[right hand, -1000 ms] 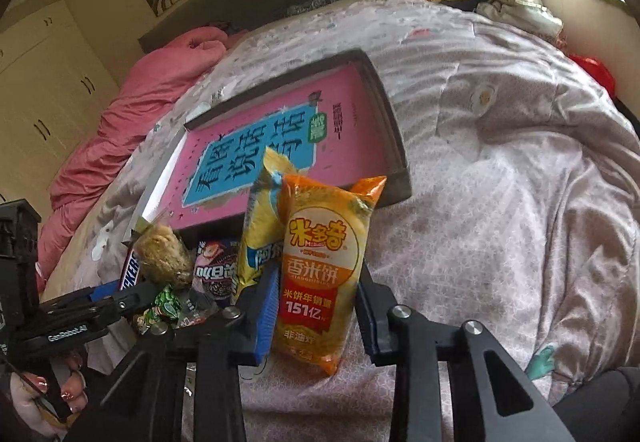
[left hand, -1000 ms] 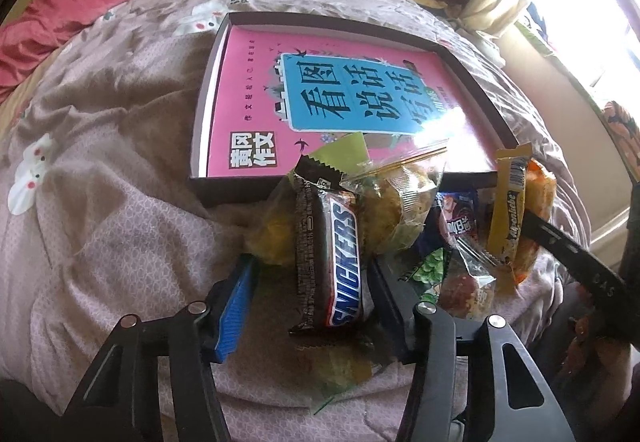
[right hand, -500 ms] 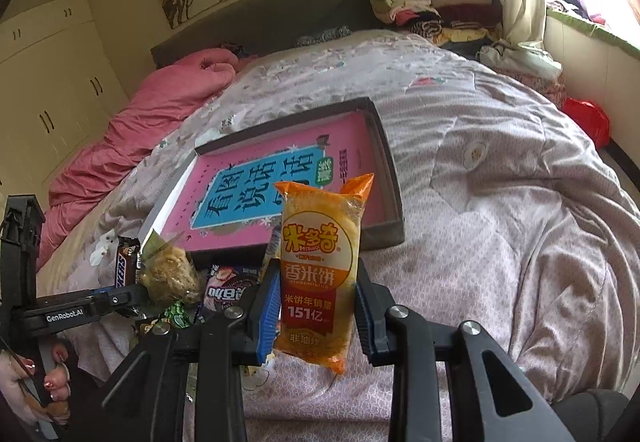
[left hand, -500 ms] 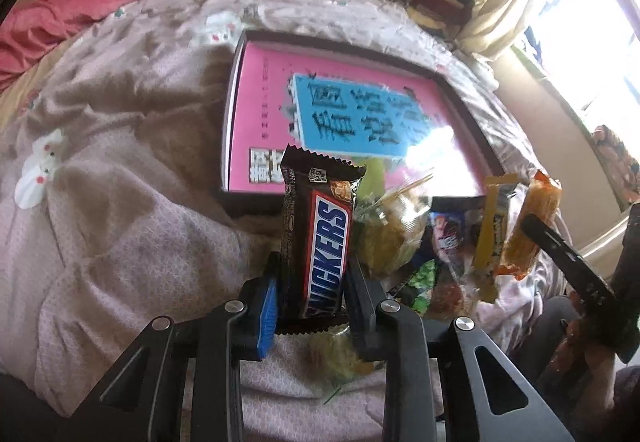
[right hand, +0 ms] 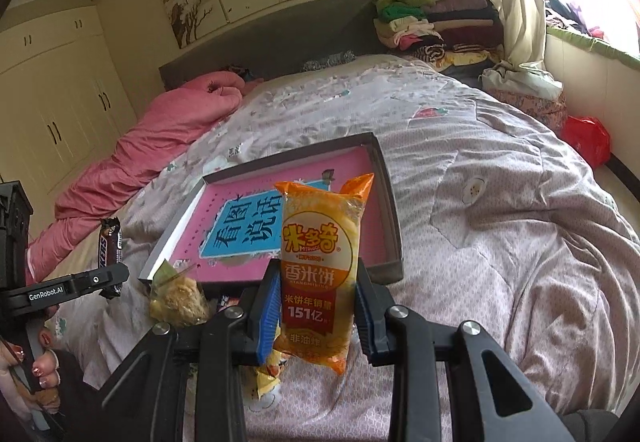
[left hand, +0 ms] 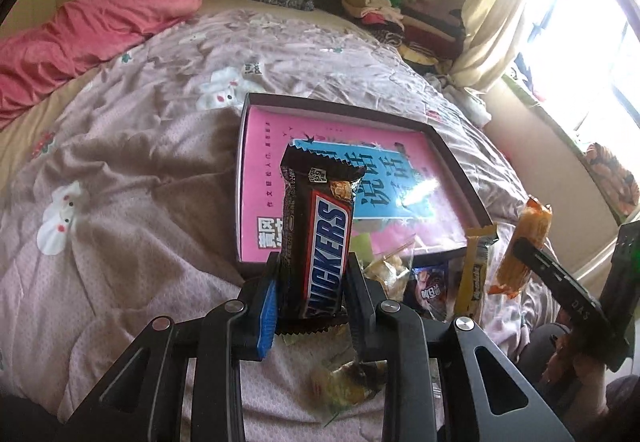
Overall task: Organize snacks
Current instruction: 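Lower the Snickers onto the tray and open left tool while right releases orange bag there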
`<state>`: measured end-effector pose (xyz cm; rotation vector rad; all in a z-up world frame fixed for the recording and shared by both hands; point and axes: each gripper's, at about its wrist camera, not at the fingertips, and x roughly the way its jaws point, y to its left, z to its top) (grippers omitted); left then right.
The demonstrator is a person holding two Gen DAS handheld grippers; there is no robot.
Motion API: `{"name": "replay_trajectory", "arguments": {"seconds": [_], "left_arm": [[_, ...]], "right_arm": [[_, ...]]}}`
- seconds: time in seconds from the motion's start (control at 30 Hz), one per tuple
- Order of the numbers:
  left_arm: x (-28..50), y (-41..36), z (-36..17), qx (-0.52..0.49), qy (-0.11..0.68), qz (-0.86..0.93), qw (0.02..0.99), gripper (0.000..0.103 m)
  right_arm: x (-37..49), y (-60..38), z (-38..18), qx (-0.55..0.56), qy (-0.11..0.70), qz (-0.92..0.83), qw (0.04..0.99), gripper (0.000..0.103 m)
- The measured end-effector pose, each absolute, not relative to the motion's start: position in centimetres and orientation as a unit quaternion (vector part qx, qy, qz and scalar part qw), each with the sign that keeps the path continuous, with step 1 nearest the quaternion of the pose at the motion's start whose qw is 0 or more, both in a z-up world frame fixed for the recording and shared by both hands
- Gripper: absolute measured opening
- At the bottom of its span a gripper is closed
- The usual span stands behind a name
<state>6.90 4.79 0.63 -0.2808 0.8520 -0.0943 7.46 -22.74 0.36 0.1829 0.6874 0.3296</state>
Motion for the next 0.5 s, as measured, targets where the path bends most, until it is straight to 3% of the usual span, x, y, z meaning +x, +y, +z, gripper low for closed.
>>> {"name": "replay_trajectory", "arguments": {"seconds": [0.5], "left_arm": [[9.9, 5.5, -0.6, -0.137, 0.418, -0.026, 0.897, 0.030]], "right_arm": [[10.4, -22.4, 1.2, 0.095, 0.308, 0.163, 0.933, 0.033]]}}
